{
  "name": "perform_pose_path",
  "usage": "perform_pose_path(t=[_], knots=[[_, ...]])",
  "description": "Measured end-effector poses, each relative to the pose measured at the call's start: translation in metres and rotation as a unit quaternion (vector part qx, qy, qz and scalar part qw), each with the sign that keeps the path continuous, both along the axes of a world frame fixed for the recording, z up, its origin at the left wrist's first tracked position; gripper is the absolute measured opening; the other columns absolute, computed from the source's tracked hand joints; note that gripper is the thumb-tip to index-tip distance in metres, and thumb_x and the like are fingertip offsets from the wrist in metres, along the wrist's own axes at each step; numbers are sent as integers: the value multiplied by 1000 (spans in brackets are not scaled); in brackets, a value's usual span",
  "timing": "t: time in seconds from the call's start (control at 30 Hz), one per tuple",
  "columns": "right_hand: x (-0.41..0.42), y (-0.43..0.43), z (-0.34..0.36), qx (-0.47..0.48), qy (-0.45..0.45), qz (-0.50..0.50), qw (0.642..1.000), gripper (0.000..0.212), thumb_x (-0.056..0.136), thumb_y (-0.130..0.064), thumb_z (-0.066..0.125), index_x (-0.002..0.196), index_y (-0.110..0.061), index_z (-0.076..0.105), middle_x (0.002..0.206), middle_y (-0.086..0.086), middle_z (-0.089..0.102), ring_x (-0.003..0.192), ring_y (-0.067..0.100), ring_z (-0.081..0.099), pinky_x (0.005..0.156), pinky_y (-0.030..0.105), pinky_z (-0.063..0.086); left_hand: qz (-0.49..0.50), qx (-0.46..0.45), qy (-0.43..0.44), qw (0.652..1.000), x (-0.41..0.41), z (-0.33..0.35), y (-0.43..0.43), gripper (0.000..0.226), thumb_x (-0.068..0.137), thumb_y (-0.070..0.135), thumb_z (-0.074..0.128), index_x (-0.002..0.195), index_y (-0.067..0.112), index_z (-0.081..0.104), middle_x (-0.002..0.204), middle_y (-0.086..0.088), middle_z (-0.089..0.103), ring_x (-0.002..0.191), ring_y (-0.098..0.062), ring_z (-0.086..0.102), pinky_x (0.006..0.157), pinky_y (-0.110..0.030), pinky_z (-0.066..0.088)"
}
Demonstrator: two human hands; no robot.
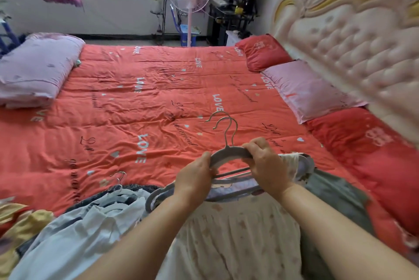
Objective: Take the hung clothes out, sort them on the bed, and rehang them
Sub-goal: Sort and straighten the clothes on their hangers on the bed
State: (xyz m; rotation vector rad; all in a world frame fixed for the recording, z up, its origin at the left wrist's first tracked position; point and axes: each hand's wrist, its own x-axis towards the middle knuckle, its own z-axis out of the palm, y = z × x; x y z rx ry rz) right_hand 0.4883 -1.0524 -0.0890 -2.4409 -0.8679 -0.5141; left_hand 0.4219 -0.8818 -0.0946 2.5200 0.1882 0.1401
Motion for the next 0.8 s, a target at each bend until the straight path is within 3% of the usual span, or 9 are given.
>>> perform_pose_path(t=[0.13,0.23,0.33,0.43,0.5,0.6,0.8], knots=[[-52,-20,34,16,-42,-16,999,22,74,-9,66,96,-4,66,88,8,59,72,26,62,66,30,51,-2,1,-38,999,-47,33,-18,19,94,23,47,111,16,48,105,-8,64,95,-31,56,63,-32,24],[-91,-35,60,22,-64,-12,998,30,71,-2,74,100,-4,67,91,8,59,77,26,63,72,24,48,10,16,-77,997,-88,56,-32,26,94,26,49,119,18,49,108,-7,64,99,-31,57,65,-33,28],[-135,-49,83,26,-102,-9,994,43,64,-4,81,104,-7,67,92,8,62,76,28,65,66,32,55,35,13,-117,992,-135,79,-47,34,94,31,51,126,21,49,111,-7,65,103,-31,58,71,-35,36],[-187,-70,102,24,-170,-8,985,46,72,-25,72,115,-22,57,90,7,67,69,28,67,52,36,57,64,0,-152,986,-196,99,-67,39,93,33,53,131,27,48,111,-7,67,102,-31,60,70,-33,37],[-223,-85,113,-5,-215,-26,976,43,78,-40,58,119,-29,48,84,4,68,58,24,65,42,29,52,65,-2,-171,983,-238,110,-80,46,92,32,55,136,34,44,113,-5,67,103,-30,60,72,-33,40],[-274,-95,132,-23,-262,-22,965,44,82,-46,47,125,-32,45,76,-1,64,47,18,58,37,21,39,68,-4,-195,978,-298,130,-90,54,91,31,57,139,44,35,115,-2,66,102,-28,61,75,-33,42],[-355,-66,199,-24,-328,16,944,46,83,-45,45,122,-28,60,68,-4,62,36,12,48,46,7,6,95,47,-269,957,-383,180,-61,72,92,29,56,133,35,-2,99,-11,70,83,-30,65,64,-31,39]])
